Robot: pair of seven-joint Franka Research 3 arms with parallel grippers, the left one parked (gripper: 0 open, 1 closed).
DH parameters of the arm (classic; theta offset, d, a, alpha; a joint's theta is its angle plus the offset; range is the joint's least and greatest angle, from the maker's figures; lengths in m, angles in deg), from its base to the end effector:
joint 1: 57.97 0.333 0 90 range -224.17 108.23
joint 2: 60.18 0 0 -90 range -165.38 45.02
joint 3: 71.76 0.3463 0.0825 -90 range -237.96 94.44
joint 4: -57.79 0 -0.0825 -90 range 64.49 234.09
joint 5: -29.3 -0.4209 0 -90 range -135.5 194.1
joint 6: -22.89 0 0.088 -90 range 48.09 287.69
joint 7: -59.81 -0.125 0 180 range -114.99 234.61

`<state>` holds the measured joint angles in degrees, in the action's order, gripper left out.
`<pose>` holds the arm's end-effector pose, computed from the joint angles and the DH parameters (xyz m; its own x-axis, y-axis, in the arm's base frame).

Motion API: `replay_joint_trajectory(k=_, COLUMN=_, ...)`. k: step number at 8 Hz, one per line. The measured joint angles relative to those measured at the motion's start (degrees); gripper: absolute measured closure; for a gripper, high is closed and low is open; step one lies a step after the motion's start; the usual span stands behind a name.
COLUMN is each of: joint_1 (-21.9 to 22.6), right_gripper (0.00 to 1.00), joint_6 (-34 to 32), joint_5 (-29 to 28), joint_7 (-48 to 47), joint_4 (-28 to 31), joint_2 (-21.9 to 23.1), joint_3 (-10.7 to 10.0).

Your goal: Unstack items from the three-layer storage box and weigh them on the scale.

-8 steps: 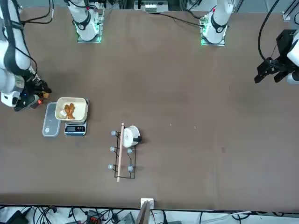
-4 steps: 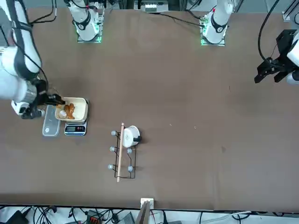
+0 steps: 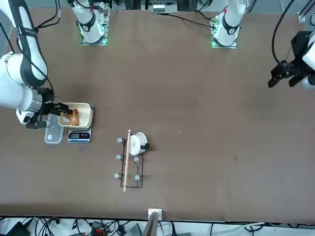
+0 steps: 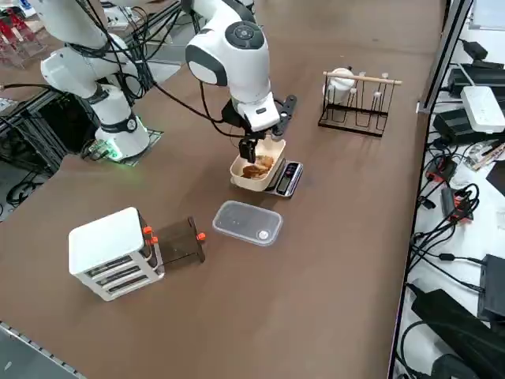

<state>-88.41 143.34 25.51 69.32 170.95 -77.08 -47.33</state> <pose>0.6179 -0.0684 0.3110 0.9929 0.0269 -0.1157 0.0041 -0.9812 -0.1930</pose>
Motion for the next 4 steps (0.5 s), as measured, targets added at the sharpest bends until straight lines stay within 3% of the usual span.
replay_joint_trajectory(k=1, joint_1=-0.2, right_gripper=0.20, joint_6=-0.2, joint_5=1.8, joint_7=2.2, joint_4=-0.1, joint_2=0.0, joint_3=-0.2)
replay_joint_trajectory(k=2, joint_1=-0.7, right_gripper=0.45, joint_6=-0.8, joint_5=6.0, joint_7=6.1, joint_4=-0.2, joint_2=0.0, joint_3=-0.6)
replay_joint_trajectory(k=4, joint_1=-4.5, right_gripper=0.82, joint_6=-2.0, joint_5=16.1, joint_7=17.7, joint_4=-0.3, joint_2=0.0, joint_3=-1.1)
